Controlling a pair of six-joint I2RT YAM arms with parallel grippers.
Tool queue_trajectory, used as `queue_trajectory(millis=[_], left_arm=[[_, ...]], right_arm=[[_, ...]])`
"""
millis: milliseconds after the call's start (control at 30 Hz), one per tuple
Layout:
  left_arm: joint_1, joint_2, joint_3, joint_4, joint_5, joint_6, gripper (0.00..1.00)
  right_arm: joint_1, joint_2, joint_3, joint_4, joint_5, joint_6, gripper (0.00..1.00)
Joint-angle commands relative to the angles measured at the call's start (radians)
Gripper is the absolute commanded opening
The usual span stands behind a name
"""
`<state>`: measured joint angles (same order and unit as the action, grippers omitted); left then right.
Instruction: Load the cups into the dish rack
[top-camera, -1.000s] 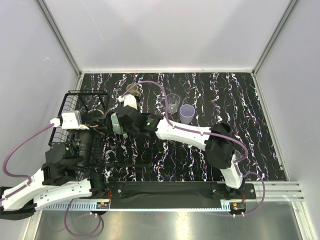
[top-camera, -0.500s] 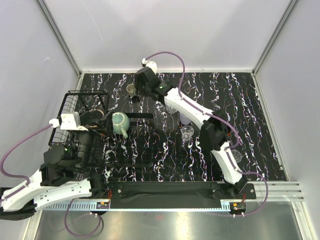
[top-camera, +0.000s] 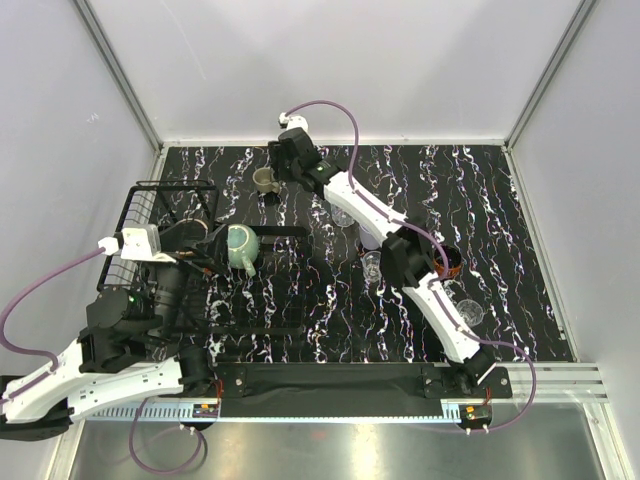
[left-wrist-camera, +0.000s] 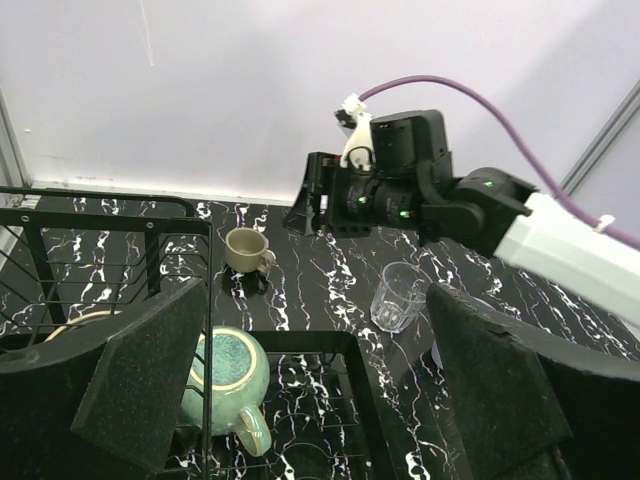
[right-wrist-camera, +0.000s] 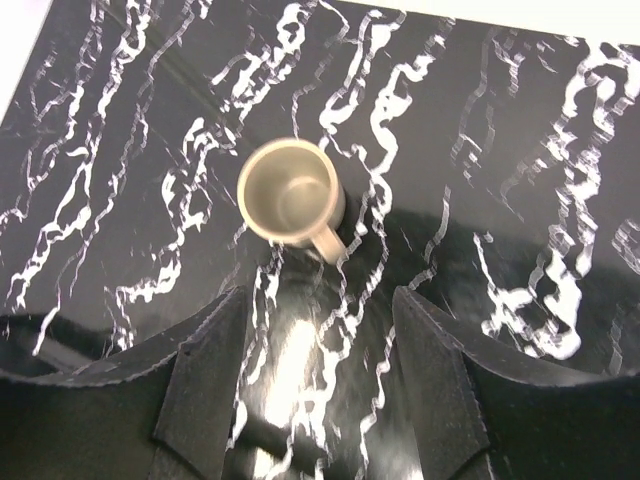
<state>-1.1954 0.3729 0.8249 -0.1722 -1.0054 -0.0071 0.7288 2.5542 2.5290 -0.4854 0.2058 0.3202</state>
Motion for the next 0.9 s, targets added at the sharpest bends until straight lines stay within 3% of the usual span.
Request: queue_trajectory(millis=[0, 333, 867], left_arm=[[-0.001, -0.011, 0.036, 0.027, 0.028, -0.030, 0.99], [-0.001, -0.008, 0.033, 0.028, 0.042, -0.042, 0.99], [-0.001, -0.034, 0.031, 0.025, 0.045, -0.050, 0.99]], right_arm=[[0.000, 0.060, 0.080, 0.091, -0.032, -0.041, 0.66], [-0.006, 0.182, 0.142, 0.264, -0.015, 0.036, 0.64], [-0.005, 0.185, 0.036, 0.261, -0.174, -0.027, 0.58]])
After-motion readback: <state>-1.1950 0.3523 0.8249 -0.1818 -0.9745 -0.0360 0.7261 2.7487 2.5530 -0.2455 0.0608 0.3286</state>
